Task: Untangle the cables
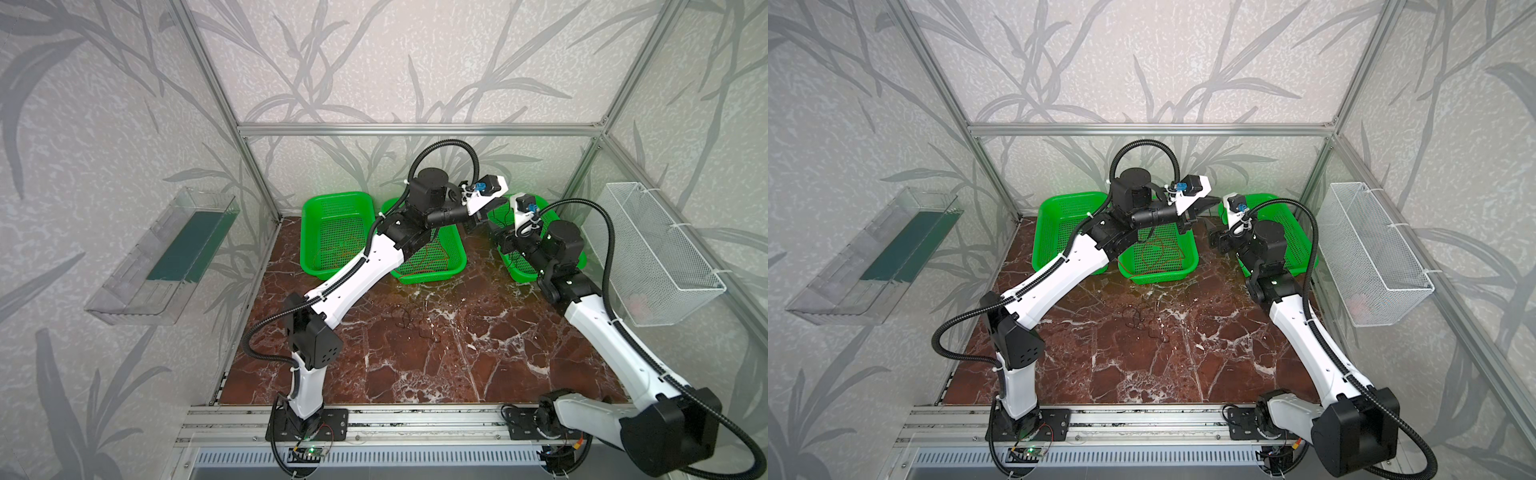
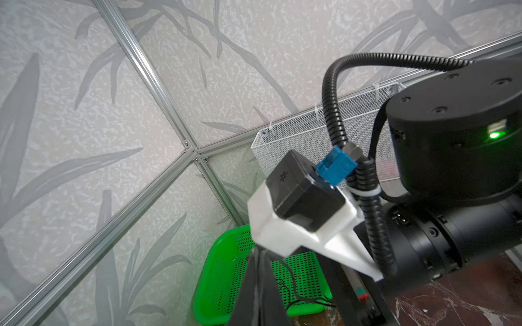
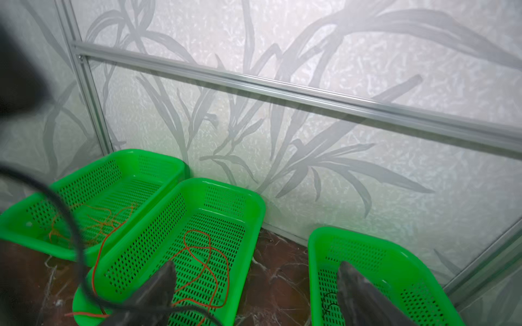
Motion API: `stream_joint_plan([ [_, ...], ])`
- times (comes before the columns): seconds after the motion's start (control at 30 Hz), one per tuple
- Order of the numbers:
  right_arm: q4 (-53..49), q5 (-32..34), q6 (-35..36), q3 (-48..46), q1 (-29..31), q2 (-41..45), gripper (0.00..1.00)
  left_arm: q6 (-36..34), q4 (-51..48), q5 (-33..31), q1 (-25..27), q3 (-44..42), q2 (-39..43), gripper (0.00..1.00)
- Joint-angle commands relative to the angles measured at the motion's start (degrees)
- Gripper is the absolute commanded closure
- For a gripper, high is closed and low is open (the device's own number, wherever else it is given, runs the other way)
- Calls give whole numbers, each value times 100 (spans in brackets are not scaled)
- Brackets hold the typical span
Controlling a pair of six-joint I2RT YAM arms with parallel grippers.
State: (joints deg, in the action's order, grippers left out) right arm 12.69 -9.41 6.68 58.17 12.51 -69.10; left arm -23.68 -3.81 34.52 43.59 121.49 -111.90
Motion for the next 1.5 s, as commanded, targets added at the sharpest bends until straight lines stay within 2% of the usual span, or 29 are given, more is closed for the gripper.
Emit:
stream_joint_plan([
  [0.0, 603, -170, -9, -274, -81, -134, 100, 238, 309, 222, 70, 371, -232, 100],
  [0.03, 575, -139, 82, -274, -105, -160, 100, 303, 358, 183, 54, 361, -274, 100],
  [0.1, 282, 73, 218, -101, -181, -266, 100, 498, 526, 156, 19, 262, -316, 84],
  [0.13, 209, 184, 268, -27, -257, -332, 100, 634, 656, 152, -4, 191, -309, 71],
  [0.2, 244, 464, 363, 38, -388, -450, 100, 827, 911, 95, -42, -47, -231, 39],
  [0.3, 184, 799, 381, 240, -679, -695, 100, 931, 1234, -154, -115, -674, 100, 1],
  [0.47, 144, 1266, 804, 531, -930, -1235, 100, 731, 1306, -546, -316, -2306, 1123, 1],
  [0.67, 225, 1801, 998, 819, -1084, -2014, 100, 299, 800, -958, -573, -4163, 2417, 0],
  [0.77, 646, 2225, 1087, 878, -1119, -2455, 100, 129, 385, -1109, -590, -4957, 3001, 1],
  [0.93, 1297, 2719, 1050, 1150, -1237, -2996, 100, 182, -167, -1410, -591, -6114, 3854, 9],
  [1.1, 1072, 2719, 1115, 1851, -1352, -3128, 100, 455, -472, -1677, -593, -6923, 4427, 14],
  [1.3, 1523, 3196, 1470, 1957, -1394, -3509, 100, 599, -691, -1828, -596, -7390, 4655, 17],
  [1.47, 1354, 3376, 1048, 2211, -1671, -4098, 100, 581, -820, -1842, -598, -7544, 4581, 19],
])
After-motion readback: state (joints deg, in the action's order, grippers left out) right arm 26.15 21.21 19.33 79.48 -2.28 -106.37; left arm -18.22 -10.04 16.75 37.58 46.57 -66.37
